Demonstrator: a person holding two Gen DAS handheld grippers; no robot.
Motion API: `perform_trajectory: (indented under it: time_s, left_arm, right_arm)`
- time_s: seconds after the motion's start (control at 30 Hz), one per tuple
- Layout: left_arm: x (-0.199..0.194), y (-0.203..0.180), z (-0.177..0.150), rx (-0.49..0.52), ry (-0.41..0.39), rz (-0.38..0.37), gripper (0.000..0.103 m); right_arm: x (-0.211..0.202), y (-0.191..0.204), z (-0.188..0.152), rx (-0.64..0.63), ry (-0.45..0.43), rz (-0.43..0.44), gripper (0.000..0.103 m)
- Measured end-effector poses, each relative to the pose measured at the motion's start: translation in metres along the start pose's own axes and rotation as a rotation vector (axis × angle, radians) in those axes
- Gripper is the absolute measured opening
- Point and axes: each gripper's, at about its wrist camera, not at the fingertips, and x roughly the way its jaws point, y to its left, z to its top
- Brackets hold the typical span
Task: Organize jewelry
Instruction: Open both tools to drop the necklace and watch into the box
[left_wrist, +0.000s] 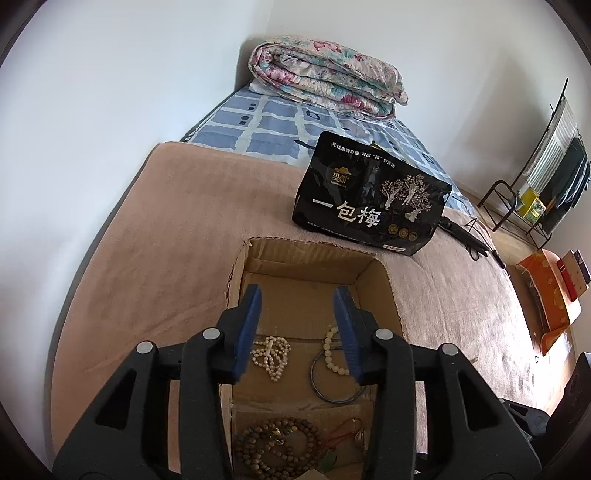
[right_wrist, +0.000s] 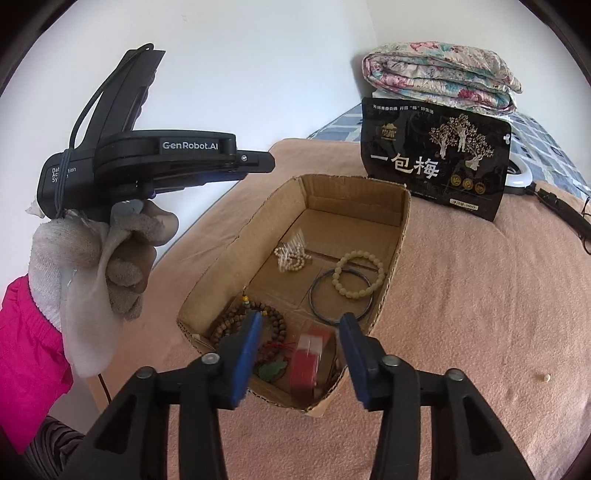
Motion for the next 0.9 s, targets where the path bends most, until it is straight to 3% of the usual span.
perform_trajectory:
  time_s: [0.33, 0.6, 0.9]
  left_arm:
    - [-0.015, -0.006, -0.001, 0.004, -0.028, 0.012, 0.041]
    - [-0.042, -0.022, -0.006, 0.03, -0.07, 0.025, 0.041]
    - [-0.07, -0.043, -0.018, 0.052, -0.108, 0.024, 0.041]
  right_arm:
    - [-0.019, -0.004, -0.004, 0.001, -0.014, -0.025, 0.053]
    - [-0.047, -0.009, -0.005, 0.013, -0.055, -0.066, 0.064]
    - [-0.08, -0.011, 0.001, 0.033, -0.112, -0.123, 0.089]
